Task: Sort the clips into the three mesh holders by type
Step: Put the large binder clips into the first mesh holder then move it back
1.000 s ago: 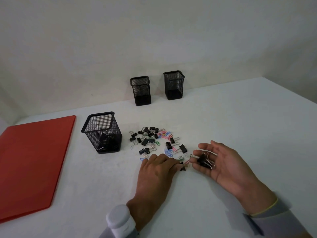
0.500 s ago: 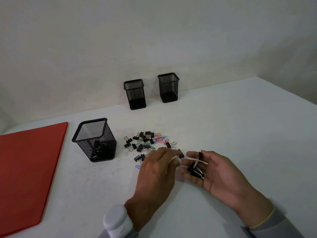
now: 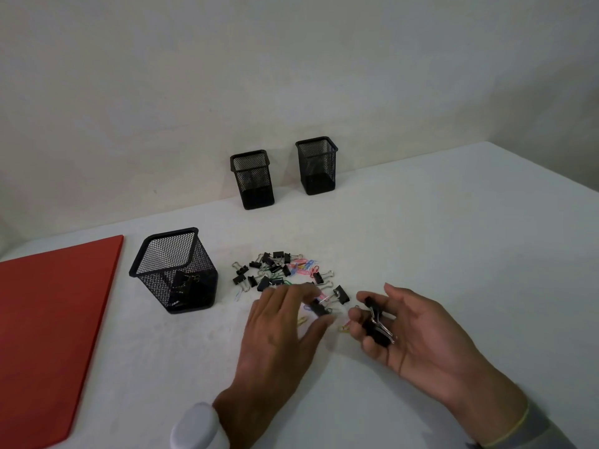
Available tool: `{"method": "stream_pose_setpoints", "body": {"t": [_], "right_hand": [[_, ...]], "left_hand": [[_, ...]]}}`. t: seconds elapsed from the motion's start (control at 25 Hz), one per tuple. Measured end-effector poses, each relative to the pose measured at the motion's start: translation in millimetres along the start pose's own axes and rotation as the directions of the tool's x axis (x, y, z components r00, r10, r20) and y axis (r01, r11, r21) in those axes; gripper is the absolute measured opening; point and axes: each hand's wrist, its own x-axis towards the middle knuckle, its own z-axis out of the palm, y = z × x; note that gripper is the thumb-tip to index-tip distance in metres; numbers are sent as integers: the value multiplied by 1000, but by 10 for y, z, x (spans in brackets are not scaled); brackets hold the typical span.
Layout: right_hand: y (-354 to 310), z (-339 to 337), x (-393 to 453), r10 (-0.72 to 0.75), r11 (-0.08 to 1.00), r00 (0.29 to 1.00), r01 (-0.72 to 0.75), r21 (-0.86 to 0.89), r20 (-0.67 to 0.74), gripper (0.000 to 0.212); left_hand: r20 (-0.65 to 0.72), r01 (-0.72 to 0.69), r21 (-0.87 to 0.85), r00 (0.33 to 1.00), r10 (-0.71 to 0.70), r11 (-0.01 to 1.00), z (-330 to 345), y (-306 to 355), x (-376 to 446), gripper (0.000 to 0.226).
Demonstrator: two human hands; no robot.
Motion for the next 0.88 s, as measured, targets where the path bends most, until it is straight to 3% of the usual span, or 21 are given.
{"method": "stream_pose_setpoints", "body": {"t": [0.08, 0.2, 0.36, 0.56, 0.68, 0.88], "right_hand": [[37, 2, 21, 18, 1000, 1000, -18, -7, 20, 36], [73, 5, 35, 25, 1000, 998, -25, 10, 55, 45], [1, -8, 3, -57, 995, 998, 55, 80, 15, 38], [-35, -29, -10, -95, 993, 994, 99, 58, -57, 19], [-27, -20, -7, -89, 994, 994, 92, 55, -59, 16], [-18, 12, -18, -103, 994, 994, 104, 45, -38, 20]], "left_hand": [[-70, -46, -56, 997, 42, 997, -31, 101, 59, 30], [-53, -131, -106, 991, 125, 986, 1, 232, 100, 28], [67, 20, -223, 998, -5, 975, 131, 201, 149, 41], [90, 8, 72, 996, -14, 997, 357, -18, 258, 44], [97, 44, 133, 994, -58, 990, 443, -11, 293, 41], [-39, 74, -80, 996, -78, 994, 356, 87, 308, 33]]}}
